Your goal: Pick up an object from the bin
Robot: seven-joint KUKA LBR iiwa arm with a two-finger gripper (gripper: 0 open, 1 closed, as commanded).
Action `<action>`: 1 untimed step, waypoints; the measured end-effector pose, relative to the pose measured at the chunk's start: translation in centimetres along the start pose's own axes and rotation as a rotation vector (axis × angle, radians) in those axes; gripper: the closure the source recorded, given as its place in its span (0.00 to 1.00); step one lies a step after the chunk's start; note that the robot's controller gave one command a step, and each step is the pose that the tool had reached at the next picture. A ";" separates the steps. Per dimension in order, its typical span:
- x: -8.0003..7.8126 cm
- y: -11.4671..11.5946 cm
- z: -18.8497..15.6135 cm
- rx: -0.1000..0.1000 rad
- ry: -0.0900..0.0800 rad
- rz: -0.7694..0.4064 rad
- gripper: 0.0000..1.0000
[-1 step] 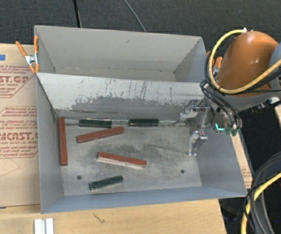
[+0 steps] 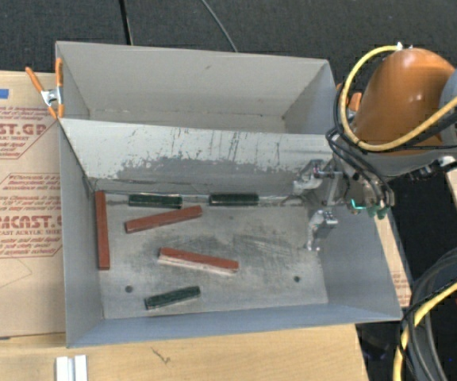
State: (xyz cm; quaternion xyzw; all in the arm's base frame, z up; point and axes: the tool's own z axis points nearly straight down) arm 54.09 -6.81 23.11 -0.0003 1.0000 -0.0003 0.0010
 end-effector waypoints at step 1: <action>-0.3 1.7 3.7 0.001 -0.006 -0.061 0.00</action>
Offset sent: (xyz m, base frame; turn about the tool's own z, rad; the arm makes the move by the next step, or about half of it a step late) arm -0.0263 0.0571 -0.1486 -0.1504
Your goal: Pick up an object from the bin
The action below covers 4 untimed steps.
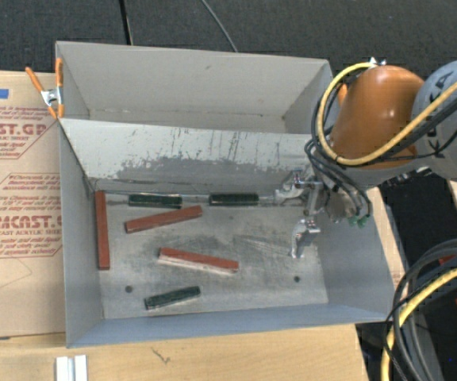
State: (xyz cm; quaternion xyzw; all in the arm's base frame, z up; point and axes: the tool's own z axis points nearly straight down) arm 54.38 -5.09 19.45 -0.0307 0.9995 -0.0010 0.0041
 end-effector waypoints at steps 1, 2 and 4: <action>1.3 2.2 6.0 -0.002 0.003 -0.050 0.00; -1.4 5.1 11.8 -0.001 -0.006 -0.046 1.00; -1.4 5.2 11.8 -0.001 -0.005 -0.046 1.00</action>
Offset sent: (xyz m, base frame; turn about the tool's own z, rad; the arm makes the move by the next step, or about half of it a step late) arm 0.0064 0.0513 -0.1245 -0.0458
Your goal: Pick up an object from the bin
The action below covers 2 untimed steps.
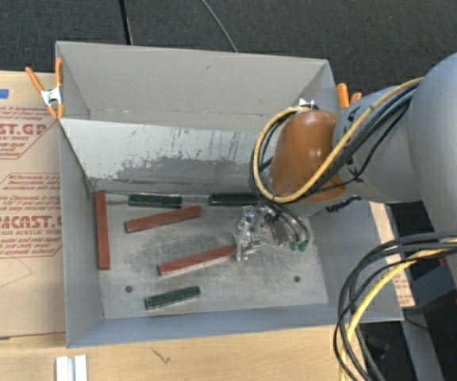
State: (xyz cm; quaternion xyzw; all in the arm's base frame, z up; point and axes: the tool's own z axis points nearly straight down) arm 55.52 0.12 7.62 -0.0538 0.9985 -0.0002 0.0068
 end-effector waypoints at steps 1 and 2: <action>0.4 0.0 0.3 -0.001 0.011 -0.001 0.00; 0.3 0.0 0.3 -0.001 0.011 0.000 0.00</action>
Offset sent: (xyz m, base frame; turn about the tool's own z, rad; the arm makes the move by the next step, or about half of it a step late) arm 0.0000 0.0000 0.0000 0.0000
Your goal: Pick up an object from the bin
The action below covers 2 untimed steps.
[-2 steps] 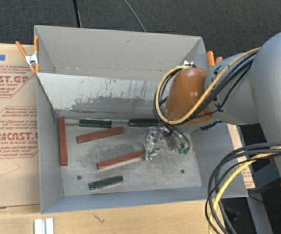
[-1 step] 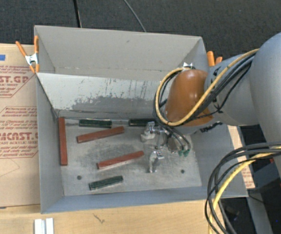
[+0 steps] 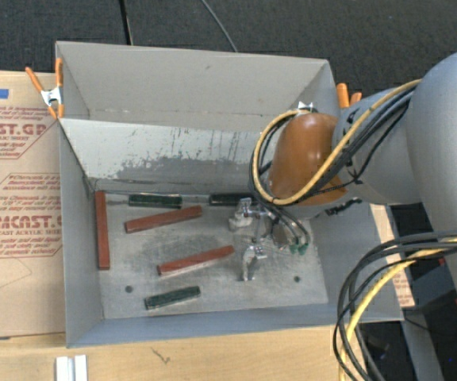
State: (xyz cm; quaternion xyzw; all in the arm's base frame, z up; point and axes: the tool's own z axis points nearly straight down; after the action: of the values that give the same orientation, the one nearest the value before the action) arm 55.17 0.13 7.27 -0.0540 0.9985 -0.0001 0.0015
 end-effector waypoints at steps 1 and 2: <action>1.8 7.3 -0.4 0.001 -0.013 -0.008 1.00; 1.8 7.3 -0.4 0.001 -0.013 -0.008 1.00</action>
Offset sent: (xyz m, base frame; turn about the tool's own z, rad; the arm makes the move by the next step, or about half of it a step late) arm 0.0000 0.0000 0.0000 0.0000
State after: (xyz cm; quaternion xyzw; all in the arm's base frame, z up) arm 52.58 7.23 7.64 -0.0579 0.9983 -0.0004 0.0078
